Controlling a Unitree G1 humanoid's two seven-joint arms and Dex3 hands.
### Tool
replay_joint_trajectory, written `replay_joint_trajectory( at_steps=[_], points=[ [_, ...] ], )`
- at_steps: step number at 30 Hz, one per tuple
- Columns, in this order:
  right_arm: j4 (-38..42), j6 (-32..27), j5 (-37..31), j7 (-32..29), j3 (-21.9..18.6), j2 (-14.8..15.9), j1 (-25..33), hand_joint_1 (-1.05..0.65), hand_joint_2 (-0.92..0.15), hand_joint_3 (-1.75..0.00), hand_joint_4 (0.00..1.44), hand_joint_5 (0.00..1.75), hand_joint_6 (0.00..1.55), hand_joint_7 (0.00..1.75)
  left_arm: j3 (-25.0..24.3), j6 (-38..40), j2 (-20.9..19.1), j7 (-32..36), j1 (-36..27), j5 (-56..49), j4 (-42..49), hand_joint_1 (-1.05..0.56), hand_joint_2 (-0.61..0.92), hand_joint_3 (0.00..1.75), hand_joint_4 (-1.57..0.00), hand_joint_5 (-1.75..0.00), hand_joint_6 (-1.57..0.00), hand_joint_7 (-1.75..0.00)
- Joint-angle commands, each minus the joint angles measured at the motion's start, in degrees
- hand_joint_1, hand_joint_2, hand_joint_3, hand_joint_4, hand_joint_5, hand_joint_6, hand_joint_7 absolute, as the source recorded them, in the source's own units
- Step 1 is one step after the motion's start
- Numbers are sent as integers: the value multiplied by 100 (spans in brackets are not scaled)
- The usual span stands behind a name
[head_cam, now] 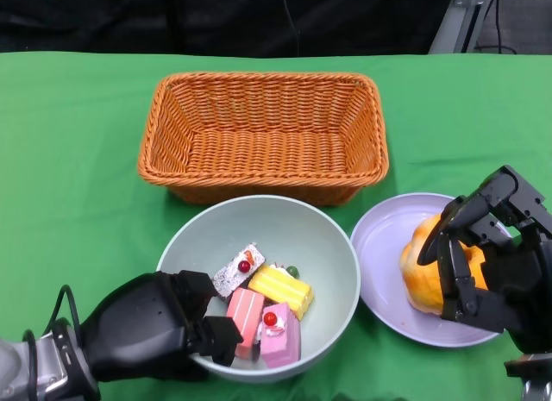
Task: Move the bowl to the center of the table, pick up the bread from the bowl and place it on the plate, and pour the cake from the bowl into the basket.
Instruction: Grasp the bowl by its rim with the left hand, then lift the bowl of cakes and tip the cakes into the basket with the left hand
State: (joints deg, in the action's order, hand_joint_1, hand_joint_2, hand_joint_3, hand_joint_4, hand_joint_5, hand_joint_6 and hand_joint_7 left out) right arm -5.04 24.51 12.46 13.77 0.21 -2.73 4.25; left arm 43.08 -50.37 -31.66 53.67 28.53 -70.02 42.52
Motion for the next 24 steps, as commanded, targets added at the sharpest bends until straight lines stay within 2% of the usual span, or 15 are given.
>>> replay_joint_trajectory(
  at_steps=[1,7,10,16,18,19,20,24],
  points=[
    [6,-34,75,5,-33,39,-2,-13,-46,-128,65,175,52,157,75,-211,-165,313,128,3,98,-20,92,9,-70,-175,-49,-174],
    [-24,-203,140,-33,-50,10,-20,-13,-45,-129,66,175,52,157,103,-647,-365,405,172,66,-2,-24,91,5,-67,-175,-48,-172],
    [113,-15,104,-1,-71,-12,-82,-13,-45,-128,67,175,52,157,101,-755,-478,606,159,-7,-137,-25,90,2,-67,-175,-52,-166],
    [323,148,102,15,-87,-31,-172,-16,-45,-127,66,175,52,157,33,-904,-816,842,8,-56,-562,-28,88,0,-67,-175,-52,-171],
    [364,152,98,20,-93,-24,-192,-16,-46,-127,66,175,51,157,9,-900,-950,943,-49,-115,-750,-30,88,0,-65,-175,-54,-165],
    [389,157,98,23,-99,-21,-204,-17,-45,-126,66,175,51,157,-8,-898,-1010,980,-81,-131,-830,-32,89,0,-64,-175,-59,-152],
    [421,157,105,21,-108,-25,-219,-17,-45,-126,66,175,51,157,-26,-904,-1070,1072,-112,-154,-910,-32,90,1,-63,-175,-61,-148],
    [442,115,90,-28,-118,-52,-243,-18,-46,-123,67,175,52,157,-140,-867,-1248,1298,-215,-209,-1176,-23,92,12,-64,-175,-56,-157]
  ],
)
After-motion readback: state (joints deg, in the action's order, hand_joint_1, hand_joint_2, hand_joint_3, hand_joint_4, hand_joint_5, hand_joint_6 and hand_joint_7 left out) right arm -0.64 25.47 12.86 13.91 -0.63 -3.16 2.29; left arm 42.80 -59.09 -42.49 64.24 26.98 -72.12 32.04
